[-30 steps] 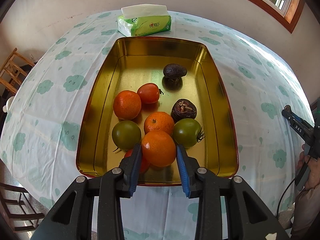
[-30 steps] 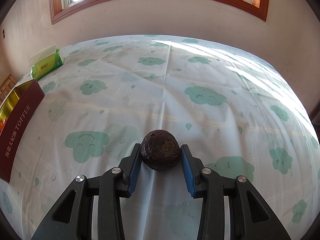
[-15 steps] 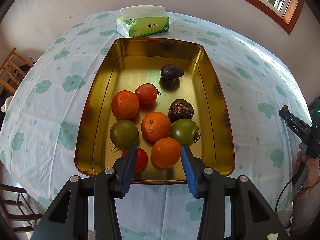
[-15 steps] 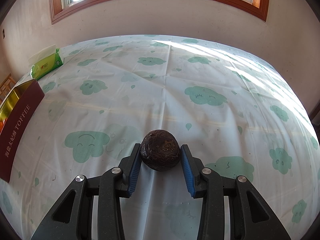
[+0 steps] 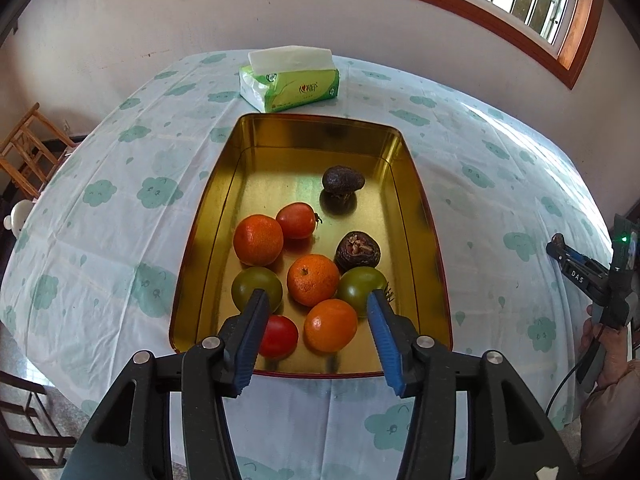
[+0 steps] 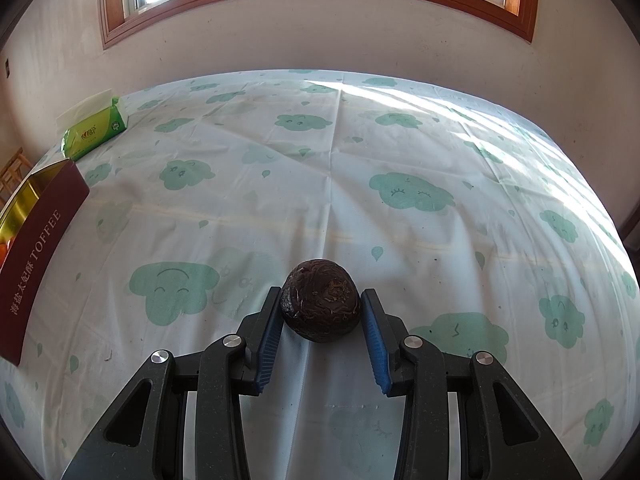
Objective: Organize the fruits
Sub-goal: 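Withdraw the left tool from the tin, then carry the dark brown fruit into the tin and open the right tool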
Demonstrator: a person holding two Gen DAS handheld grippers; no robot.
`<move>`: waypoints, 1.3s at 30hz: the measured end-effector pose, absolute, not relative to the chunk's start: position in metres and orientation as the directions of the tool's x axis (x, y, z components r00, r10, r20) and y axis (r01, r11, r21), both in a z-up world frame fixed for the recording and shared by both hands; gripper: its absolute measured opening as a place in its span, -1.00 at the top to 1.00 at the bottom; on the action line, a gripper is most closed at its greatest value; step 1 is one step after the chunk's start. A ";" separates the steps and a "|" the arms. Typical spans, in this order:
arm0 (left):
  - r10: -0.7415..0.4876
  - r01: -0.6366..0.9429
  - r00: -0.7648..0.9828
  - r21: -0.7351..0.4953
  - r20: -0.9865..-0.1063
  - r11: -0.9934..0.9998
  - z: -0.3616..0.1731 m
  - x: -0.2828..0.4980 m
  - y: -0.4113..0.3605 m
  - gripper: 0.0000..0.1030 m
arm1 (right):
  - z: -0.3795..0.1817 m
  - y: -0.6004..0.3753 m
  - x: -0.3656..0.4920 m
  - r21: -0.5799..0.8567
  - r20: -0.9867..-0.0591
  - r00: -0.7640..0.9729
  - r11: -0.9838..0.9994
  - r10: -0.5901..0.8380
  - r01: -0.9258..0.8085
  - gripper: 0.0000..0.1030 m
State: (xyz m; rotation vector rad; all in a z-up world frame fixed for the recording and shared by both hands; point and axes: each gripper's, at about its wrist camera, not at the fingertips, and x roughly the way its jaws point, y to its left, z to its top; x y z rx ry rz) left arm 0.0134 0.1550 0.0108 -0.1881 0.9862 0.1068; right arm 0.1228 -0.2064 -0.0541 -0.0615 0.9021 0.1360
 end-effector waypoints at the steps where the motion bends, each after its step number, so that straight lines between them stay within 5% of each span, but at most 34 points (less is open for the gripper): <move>1: 0.011 -0.177 0.557 -0.106 -0.830 0.979 0.013 0.013 0.155 0.05 | -0.054 -0.207 0.123 0.004 -0.785 0.612 0.990 0.092 -0.144 0.22; 6: 0.030 -0.188 0.580 -0.098 -0.814 0.977 0.021 0.011 0.158 -0.12 | -0.054 -0.207 0.123 0.005 -0.785 0.612 0.990 0.093 -0.144 0.22; 39: 0.099 -0.281 0.574 -0.082 -0.813 0.956 0.017 -0.004 0.189 -0.24 | -0.015 -0.189 0.115 0.036 -0.752 0.644 0.984 0.141 -0.174 0.25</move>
